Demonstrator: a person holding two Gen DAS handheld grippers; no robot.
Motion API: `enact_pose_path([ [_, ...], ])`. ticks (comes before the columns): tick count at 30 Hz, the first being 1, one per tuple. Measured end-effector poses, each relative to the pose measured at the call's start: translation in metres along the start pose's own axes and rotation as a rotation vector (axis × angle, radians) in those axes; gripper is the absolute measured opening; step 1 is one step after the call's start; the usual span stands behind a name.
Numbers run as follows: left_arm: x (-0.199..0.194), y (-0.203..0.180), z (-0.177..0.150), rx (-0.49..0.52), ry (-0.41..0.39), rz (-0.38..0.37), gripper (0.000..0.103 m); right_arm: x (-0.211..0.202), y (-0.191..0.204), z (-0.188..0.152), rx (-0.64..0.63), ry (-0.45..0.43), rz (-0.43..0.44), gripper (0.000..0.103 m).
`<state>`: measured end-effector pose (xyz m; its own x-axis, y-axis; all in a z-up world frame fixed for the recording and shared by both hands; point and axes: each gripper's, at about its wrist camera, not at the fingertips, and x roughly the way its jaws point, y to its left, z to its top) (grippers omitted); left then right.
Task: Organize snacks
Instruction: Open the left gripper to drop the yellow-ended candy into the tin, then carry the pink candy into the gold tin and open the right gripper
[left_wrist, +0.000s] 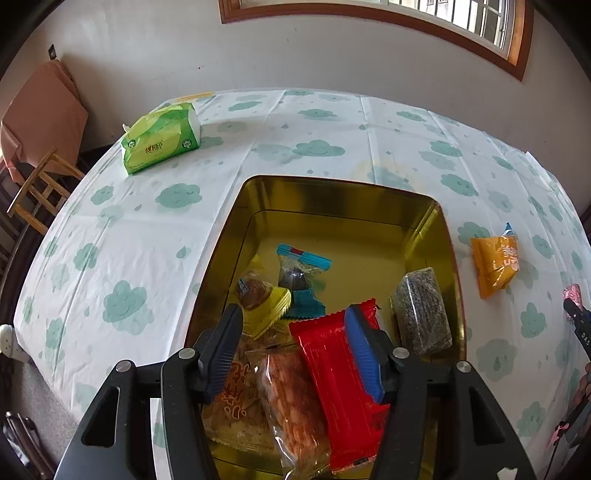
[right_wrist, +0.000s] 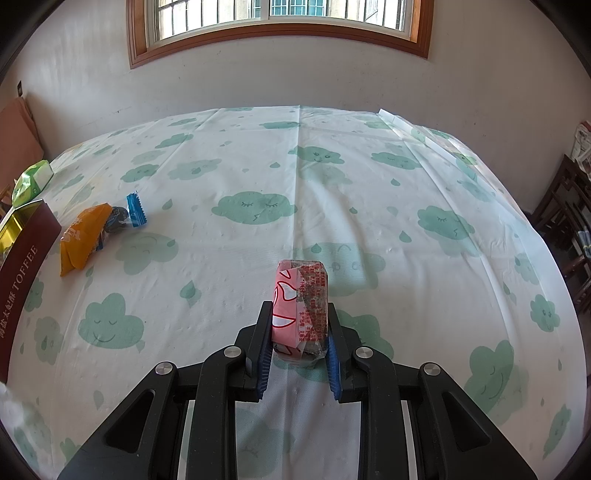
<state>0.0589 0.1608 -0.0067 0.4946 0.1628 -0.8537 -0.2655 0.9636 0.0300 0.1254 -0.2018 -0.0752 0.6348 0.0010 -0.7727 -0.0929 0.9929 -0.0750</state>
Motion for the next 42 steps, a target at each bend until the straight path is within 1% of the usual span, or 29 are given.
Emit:
enact_pose_path([
  [2,-0.003,-0.001,-0.002,0.004,-0.013,0.011,0.061,0.000,0.001,0.000,-0.001,0.000,-0.002,0.026],
  [4,-0.007,-0.002,-0.005,0.004,-0.025,0.016,0.061,0.000,0.002,0.000,-0.001,0.000,-0.003,0.026],
  [7,-0.011,-0.002,-0.009,-0.006,-0.029,-0.004,0.065,0.000,0.004,0.000,-0.003,0.001,-0.006,0.026],
  [9,-0.014,-0.004,-0.012,0.001,-0.033,-0.007,0.069,0.000,0.004,0.000,-0.002,0.001,-0.006,0.026],
  [13,-0.017,-0.004,-0.019,0.013,-0.037,-0.008,0.070,0.000,0.004,0.001,0.006,0.002,-0.014,0.025],
  [18,-0.018,-0.002,-0.027,0.007,-0.030,-0.010,0.071,0.000,-0.006,0.001,0.025,0.010,-0.032,0.025],
  [21,-0.018,0.000,-0.030,-0.003,-0.029,-0.013,0.076,-0.004,-0.013,0.001,0.038,0.016,-0.032,0.024],
  [24,-0.019,0.003,-0.031,-0.011,-0.034,-0.008,0.077,-0.009,-0.017,0.001,0.035,0.016,-0.021,0.024],
  [28,-0.021,0.006,-0.033,-0.019,-0.037,-0.013,0.081,-0.015,-0.015,0.004,0.015,0.013,0.014,0.024],
  [32,-0.023,0.012,-0.035,-0.035,-0.039,-0.021,0.082,-0.024,-0.011,0.007,-0.022,0.011,0.069,0.024],
  [35,-0.025,0.019,-0.036,-0.052,-0.043,-0.023,0.082,-0.031,-0.009,0.011,-0.053,0.004,0.123,0.024],
  [36,-0.026,0.021,-0.037,-0.058,-0.044,-0.021,0.086,-0.035,-0.007,0.013,-0.072,-0.003,0.141,0.024],
  [38,-0.028,0.028,-0.037,-0.073,-0.053,-0.013,0.087,-0.042,-0.004,0.015,-0.102,-0.015,0.173,0.024],
  [42,-0.032,0.041,-0.038,-0.102,-0.062,-0.004,0.088,-0.057,-0.009,0.021,-0.167,-0.038,0.251,0.024],
])
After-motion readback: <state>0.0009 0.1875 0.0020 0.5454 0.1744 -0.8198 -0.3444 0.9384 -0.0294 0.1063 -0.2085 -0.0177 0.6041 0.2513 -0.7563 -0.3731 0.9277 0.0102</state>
